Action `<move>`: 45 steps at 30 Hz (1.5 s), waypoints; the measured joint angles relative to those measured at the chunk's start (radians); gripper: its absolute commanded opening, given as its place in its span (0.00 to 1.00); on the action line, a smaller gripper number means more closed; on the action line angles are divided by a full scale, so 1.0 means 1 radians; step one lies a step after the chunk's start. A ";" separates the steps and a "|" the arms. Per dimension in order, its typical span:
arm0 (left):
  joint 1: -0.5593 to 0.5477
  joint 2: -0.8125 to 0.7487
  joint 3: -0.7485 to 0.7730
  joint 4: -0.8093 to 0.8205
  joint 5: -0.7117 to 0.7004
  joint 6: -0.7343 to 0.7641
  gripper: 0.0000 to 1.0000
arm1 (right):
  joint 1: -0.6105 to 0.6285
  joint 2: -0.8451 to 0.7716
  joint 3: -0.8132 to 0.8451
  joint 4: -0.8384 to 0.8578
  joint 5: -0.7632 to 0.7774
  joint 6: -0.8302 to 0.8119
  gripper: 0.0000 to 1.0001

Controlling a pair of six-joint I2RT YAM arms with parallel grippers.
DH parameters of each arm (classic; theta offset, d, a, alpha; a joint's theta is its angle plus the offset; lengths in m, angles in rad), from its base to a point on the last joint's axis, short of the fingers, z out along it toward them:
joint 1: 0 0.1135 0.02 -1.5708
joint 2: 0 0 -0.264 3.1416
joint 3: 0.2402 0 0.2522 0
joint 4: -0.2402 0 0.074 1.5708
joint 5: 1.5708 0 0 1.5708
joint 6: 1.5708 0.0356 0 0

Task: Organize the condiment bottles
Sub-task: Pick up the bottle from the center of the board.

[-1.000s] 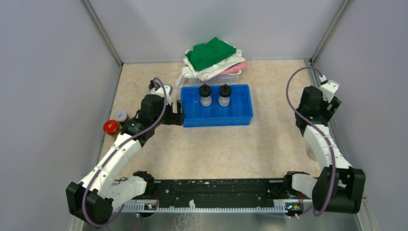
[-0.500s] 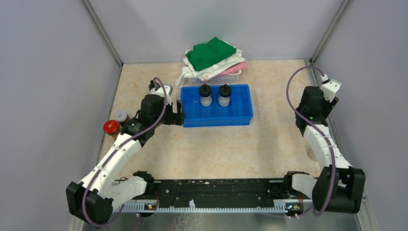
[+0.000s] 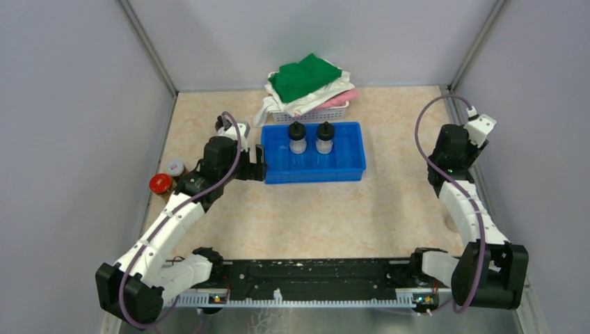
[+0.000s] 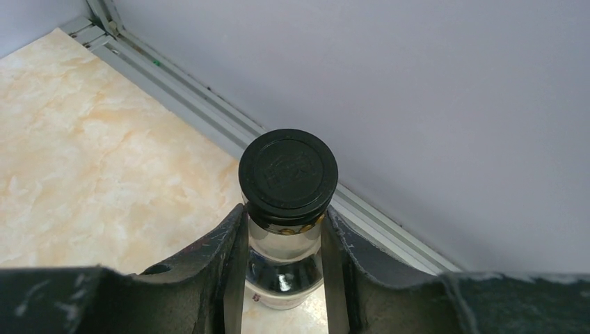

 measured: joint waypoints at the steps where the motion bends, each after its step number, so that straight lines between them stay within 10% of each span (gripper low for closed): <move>1: 0.000 0.000 0.000 0.000 0.000 0.000 0.99 | 0.000 -0.002 0.000 -0.003 0.000 0.002 0.12; 29: 0.007 0.015 -0.011 0.015 0.035 0.000 0.99 | -0.009 -0.195 -0.058 -0.159 -0.157 0.106 0.00; 45: 0.008 0.024 -0.011 0.014 -0.003 0.001 0.99 | 0.144 0.080 0.109 -0.043 -0.351 0.098 0.00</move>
